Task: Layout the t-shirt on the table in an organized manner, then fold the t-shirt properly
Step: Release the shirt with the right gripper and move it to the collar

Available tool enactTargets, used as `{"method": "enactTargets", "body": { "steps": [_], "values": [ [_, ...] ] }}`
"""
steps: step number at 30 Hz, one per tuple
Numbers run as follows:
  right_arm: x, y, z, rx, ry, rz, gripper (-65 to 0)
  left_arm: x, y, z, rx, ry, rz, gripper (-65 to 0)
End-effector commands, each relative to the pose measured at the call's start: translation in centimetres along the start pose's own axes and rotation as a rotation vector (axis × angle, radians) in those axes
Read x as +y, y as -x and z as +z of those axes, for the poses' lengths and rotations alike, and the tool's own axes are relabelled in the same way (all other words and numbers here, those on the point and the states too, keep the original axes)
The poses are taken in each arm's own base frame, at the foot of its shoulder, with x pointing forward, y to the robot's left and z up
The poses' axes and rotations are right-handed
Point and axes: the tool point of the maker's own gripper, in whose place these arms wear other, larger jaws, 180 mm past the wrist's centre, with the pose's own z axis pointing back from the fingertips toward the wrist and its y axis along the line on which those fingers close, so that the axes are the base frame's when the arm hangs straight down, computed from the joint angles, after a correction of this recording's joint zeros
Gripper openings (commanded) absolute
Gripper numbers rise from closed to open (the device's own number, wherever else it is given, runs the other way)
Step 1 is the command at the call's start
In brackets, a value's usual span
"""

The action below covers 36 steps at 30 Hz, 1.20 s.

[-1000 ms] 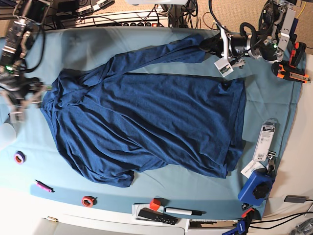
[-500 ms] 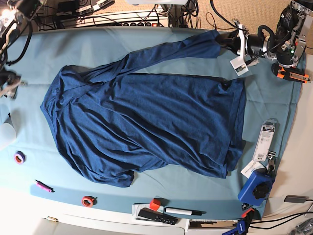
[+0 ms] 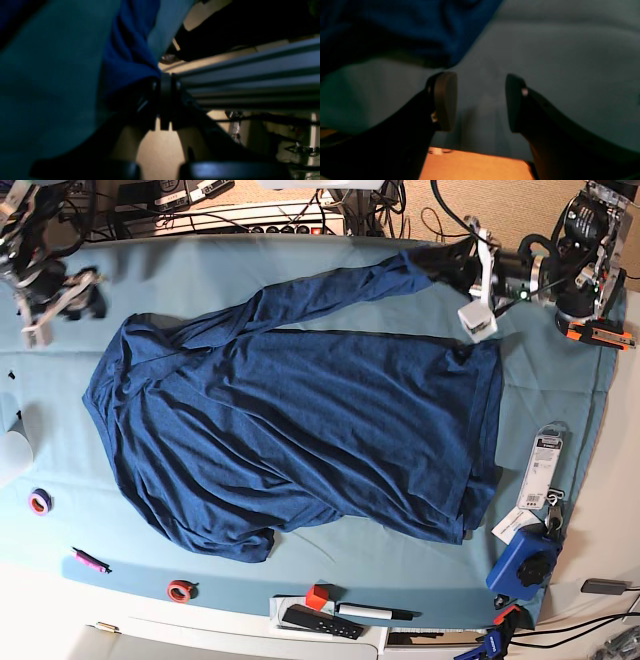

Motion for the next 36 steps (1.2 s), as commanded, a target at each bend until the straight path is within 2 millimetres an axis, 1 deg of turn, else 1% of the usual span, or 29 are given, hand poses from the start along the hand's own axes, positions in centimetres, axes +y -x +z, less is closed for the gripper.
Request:
{"method": "enactTargets", "body": {
  "steps": [1, 5, 11, 14, 16, 17, 19, 22, 24, 28, 31, 34, 35, 36],
  "values": [
    [0.4, -0.7, 0.3, -0.034, -0.019, 0.006, -34.3, -0.4, -1.8, 0.4, -0.049, 0.012, -0.037, -65.0],
    [3.3, 0.0, -0.7, -0.08, -0.112, -0.072, -34.3, -0.6, -3.3, 0.0, -0.087, 0.02, -0.068, -65.0],
    [7.4, 1.0, -2.0, -0.141, -0.223, -0.209, -34.3, -0.7, -3.4, -0.1, -0.091, 0.021, -0.067, -65.0],
    [8.9, 1.4, -2.6, -0.16, -0.249, -0.264, -34.3, -0.7, -3.4, -0.1, -0.091, 0.021, -0.068, -65.0],
    [8.9, 1.4, -2.9, -0.171, -0.232, -0.32, -34.3, -0.7, -3.4, -0.1, -0.091, 0.022, -0.067, -65.0],
    [8.5, 1.4, -3.0, -0.178, -0.211, -0.347, -34.3, -0.7, -3.4, -0.1, -0.091, 0.022, -0.067, -65.0],
    [7.3, 1.4, -3.3, -0.191, -0.145, -0.407, -34.3, -0.7, -3.4, -0.1, -0.092, 0.022, -0.068, -65.0],
    [5.0, 1.7, -4.0, -0.173, -0.017, -0.472, -34.3, -0.7, -3.4, -0.1, -0.093, 0.024, -0.066, -65.0],
    [4.1, 1.4, -4.7, -0.184, 0.015, -0.514, -34.3, -0.7, -3.4, -0.1, -0.094, 0.024, -0.066, -65.0],
    [4.1, 0.5, -7.2, -0.19, -0.034, -0.591, -34.3, -0.7, -3.4, -0.1, -0.094, 0.024, -0.066, -65.0],
    [4.4, 0.6, -9.4, -0.167, -0.079, -0.656, -34.3, -0.7, -3.4, -0.1, -0.093, 0.024, -0.066, -65.0],
    [5.0, 0.9, -10.7, -0.145, -0.118, -0.678, -34.9, -0.7, -3.4, -0.1, -0.093, 0.024, -0.066, -65.0],
    [5.1, 0.9, -10.8, -0.14, -0.126, -0.675, -37.5, -0.7, -3.4, -0.1, -0.093, 0.024, -0.066, -65.0],
    [5.3, 0.8, -10.8, -0.134, -0.135, -0.662, -41.4, -0.7, -3.4, -0.1, -0.093, 0.024, -0.066, -65.0]
  ]
}}
